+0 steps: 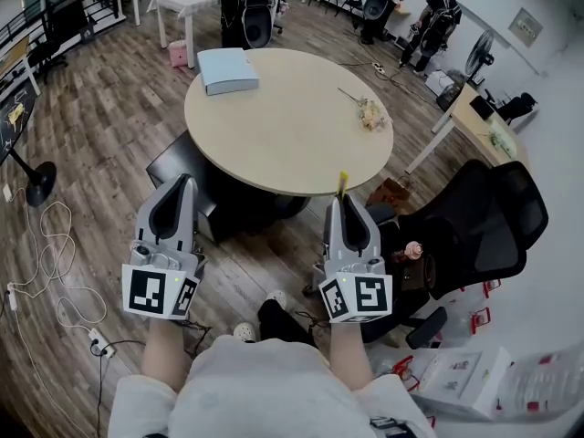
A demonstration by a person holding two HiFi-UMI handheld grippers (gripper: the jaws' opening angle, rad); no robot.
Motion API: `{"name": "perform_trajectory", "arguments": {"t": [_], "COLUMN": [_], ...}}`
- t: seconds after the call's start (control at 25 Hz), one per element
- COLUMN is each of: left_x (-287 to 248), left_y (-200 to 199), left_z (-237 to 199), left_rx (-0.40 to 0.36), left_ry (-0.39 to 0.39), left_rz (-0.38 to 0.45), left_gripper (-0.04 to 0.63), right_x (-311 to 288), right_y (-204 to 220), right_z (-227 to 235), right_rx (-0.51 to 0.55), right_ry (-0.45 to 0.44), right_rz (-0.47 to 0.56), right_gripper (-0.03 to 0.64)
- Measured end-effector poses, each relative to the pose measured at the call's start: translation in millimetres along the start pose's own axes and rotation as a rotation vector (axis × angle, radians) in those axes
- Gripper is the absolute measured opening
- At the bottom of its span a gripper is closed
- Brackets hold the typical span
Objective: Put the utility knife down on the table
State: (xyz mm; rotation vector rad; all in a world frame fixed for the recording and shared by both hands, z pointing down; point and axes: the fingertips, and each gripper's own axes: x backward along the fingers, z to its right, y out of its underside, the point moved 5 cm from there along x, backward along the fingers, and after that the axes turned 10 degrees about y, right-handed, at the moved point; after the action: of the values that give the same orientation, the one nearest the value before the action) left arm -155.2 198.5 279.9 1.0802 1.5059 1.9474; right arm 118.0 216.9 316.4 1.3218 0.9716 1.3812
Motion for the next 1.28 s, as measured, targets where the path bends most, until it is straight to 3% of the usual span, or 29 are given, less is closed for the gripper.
{"name": "perform_trajectory", "arguments": {"t": [0.32, 1.28], "left_x": [-29.3, -198.1], "left_y": [16.7, 66.9], "left_z": [-30.0, -85.2], "left_rx": [-0.001, -0.038], "left_ry": [-0.036, -0.118], "left_rz": [-0.005, 0.02], "left_gripper": [0.008, 0.008], "right_x": [-51.7, -247.0], "right_y": [14.4, 41.6], "right_z": [4.9, 77.8], "right_rx": [-0.007, -0.033], "right_ry": [-0.02, -0.115], "right_rz": [-0.003, 0.023], "right_gripper": [0.057, 0.057]}}
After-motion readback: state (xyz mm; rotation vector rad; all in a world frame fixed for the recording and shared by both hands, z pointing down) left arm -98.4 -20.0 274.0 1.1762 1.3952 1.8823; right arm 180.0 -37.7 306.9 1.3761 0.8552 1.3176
